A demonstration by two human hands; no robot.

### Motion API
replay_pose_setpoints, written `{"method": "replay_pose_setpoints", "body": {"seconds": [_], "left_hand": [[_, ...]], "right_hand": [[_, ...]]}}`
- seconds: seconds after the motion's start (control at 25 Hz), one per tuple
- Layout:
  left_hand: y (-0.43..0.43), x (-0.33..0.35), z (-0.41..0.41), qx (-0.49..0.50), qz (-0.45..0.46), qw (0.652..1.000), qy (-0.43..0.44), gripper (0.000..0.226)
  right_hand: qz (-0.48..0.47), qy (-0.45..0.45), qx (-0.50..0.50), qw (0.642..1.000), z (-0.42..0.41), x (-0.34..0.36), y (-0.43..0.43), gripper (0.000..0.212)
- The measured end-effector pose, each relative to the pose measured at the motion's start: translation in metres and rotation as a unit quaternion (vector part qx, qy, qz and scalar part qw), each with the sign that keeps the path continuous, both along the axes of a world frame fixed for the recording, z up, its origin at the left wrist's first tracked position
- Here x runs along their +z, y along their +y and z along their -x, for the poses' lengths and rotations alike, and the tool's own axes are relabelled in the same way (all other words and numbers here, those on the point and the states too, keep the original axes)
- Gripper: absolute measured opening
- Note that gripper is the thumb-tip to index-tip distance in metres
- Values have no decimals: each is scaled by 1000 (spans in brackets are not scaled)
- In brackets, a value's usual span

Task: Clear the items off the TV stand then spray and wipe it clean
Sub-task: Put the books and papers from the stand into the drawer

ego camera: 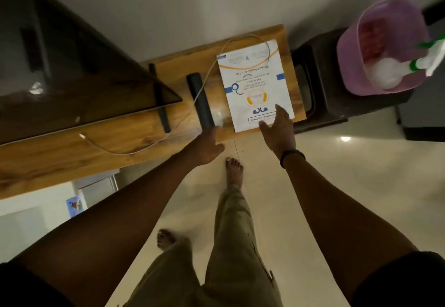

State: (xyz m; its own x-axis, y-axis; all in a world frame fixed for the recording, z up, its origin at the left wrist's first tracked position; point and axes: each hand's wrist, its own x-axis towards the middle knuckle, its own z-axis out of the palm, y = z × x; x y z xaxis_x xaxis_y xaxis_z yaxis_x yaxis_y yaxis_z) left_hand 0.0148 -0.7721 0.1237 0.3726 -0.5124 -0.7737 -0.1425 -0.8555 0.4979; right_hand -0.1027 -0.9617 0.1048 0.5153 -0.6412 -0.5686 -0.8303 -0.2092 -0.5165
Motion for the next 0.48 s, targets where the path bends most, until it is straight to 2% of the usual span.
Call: {"method": "replay_pose_setpoints", "body": {"seconds": [0.12,0.32,0.4,0.48], "left_hand": [[-56,-58,-13,122,4,992,24,59],[-112,-121,-22,273,29,961,-32,69],[-118,-131,-25,380,36,924,2,68],[-118,-130,-26,460,57,883,81,56]], "right_hand": [[45,25,-1,999,-19,-60,-34,78],[83,70,-63,992,-40,-121,-51,91],[118,81,-69,987,-41,-127,-52,90],[129,74,-76,986,-36,-127,-57,85]]}}
